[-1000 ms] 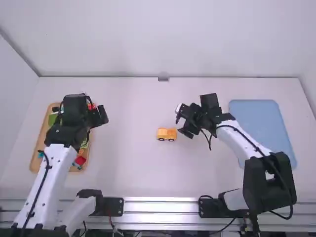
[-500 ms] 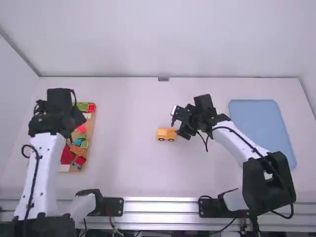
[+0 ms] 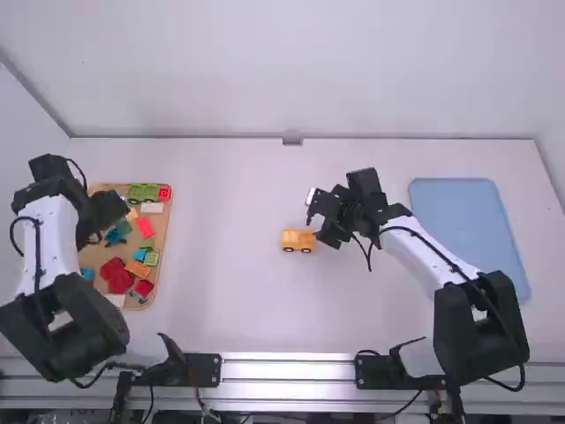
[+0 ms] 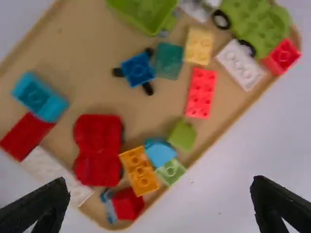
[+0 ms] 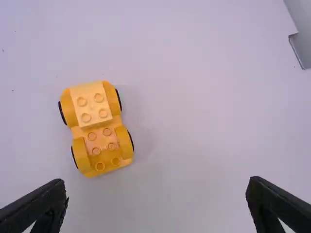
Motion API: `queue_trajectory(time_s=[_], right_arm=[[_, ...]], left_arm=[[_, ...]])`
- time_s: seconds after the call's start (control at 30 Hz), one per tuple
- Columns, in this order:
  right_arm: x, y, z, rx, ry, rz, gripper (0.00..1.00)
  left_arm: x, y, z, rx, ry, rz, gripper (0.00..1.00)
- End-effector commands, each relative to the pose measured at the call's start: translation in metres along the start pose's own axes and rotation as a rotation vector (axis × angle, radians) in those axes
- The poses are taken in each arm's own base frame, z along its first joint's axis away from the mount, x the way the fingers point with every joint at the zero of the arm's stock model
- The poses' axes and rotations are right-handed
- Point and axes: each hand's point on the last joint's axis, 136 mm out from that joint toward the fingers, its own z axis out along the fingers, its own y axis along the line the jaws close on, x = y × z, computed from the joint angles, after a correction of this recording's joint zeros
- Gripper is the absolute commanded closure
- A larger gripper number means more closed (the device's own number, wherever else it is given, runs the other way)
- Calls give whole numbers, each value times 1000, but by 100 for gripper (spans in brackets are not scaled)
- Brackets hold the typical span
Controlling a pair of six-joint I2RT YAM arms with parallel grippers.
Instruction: Assemble lego blocks to make yellow taxi
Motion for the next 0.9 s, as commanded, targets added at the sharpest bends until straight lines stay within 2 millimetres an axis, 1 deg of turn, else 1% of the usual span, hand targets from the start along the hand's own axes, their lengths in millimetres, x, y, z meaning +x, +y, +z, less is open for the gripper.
queue_trajectory(time_s=[0.0,0.07,0.13,0.17,0.27,0.33,0.37,0.43,0.47,0.5,0.6,0.63,0.67,0.73,0.87], right_arm=[[-4,0,-4,6,-14,0,2],[-5,-1,-4,11,-17,13,1],[-5,-2,-4,14,-19,22,2],[-5,-2,-4,14,-19,23,2],[-5,-2,-4,12,-17,24,1],[-5,-1,-4,11,-17,24,2],[-5,-1,-4,12,-18,23,1],[-6,-2,-4,13,-21,21,1],[-6,-2,-4,14,-21,21,2],[-6,-2,-4,14,-21,22,2],[-6,-2,-4,13,-21,22,2],[-6,-2,-4,13,-21,22,2],[-6,-2,-4,14,-21,21,2],[-7,-3,-4,17,-25,20,2],[-10,-6,-5,30,-40,39,2]], left_arm=[[-10,-33,3,121,12,75,1],[-16,-49,18,120,50,112,1],[-20,-56,26,117,68,124,1],[-26,-58,35,91,89,126,1],[-36,-54,46,38,124,126,1],[-44,-46,53,-4,140,118,1],[-48,-42,57,-26,149,113,1],[-57,-26,63,-76,169,91,1],[-58,-24,63,-80,171,87,1],[-63,-16,66,-80,175,73,0],[-68,-5,71,-82,178,48,5],[-68,-1,73,-85,182,51,9],[-67,0,76,-86,191,56,11],[-65,1,78,-92,199,59,11],[-66,-16,85,-87,174,123,6]])
